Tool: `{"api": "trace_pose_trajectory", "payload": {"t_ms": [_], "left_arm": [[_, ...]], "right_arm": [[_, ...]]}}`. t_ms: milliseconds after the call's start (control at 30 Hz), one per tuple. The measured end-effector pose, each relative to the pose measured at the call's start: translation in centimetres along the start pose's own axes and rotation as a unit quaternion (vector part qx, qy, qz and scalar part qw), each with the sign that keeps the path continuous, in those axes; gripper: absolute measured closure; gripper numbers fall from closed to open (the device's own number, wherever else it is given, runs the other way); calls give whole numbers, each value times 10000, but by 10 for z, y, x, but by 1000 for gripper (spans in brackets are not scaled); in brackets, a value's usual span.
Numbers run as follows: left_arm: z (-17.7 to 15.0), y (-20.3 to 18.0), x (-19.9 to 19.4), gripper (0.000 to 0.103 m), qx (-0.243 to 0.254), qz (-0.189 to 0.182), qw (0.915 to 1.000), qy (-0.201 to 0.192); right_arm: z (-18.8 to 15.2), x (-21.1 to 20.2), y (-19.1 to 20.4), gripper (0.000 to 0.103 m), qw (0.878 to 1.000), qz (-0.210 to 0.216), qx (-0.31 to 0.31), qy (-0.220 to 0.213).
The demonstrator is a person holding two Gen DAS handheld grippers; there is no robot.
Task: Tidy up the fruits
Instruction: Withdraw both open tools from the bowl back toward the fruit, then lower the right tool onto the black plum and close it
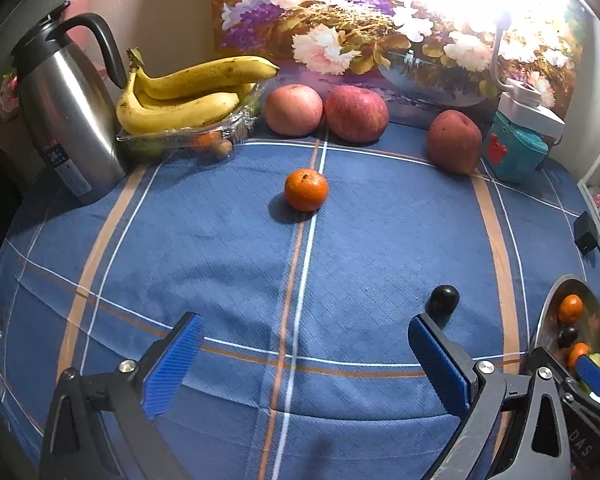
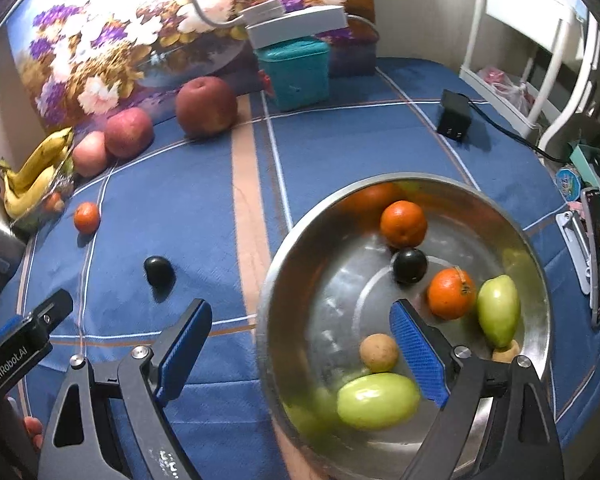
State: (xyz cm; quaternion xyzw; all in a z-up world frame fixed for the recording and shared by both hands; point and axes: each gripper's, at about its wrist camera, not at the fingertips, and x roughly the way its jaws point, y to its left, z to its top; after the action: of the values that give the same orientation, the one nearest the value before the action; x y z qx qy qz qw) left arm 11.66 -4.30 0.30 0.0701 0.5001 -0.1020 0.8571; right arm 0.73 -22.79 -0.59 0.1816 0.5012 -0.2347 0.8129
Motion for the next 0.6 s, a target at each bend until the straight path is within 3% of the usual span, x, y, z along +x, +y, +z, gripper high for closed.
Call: {"api": "trace_pose_trajectory", "payload": {"t_ms": [300, 600], "left_arm": [[3, 18, 4, 0, 278, 350, 9990, 4], [7, 56, 6, 0, 31, 469, 9988, 117]], "right_arm": [[-1, 4, 29, 12, 9995, 160, -244, 76], [-6, 10, 79, 12, 9972, 474, -550, 175]]}}
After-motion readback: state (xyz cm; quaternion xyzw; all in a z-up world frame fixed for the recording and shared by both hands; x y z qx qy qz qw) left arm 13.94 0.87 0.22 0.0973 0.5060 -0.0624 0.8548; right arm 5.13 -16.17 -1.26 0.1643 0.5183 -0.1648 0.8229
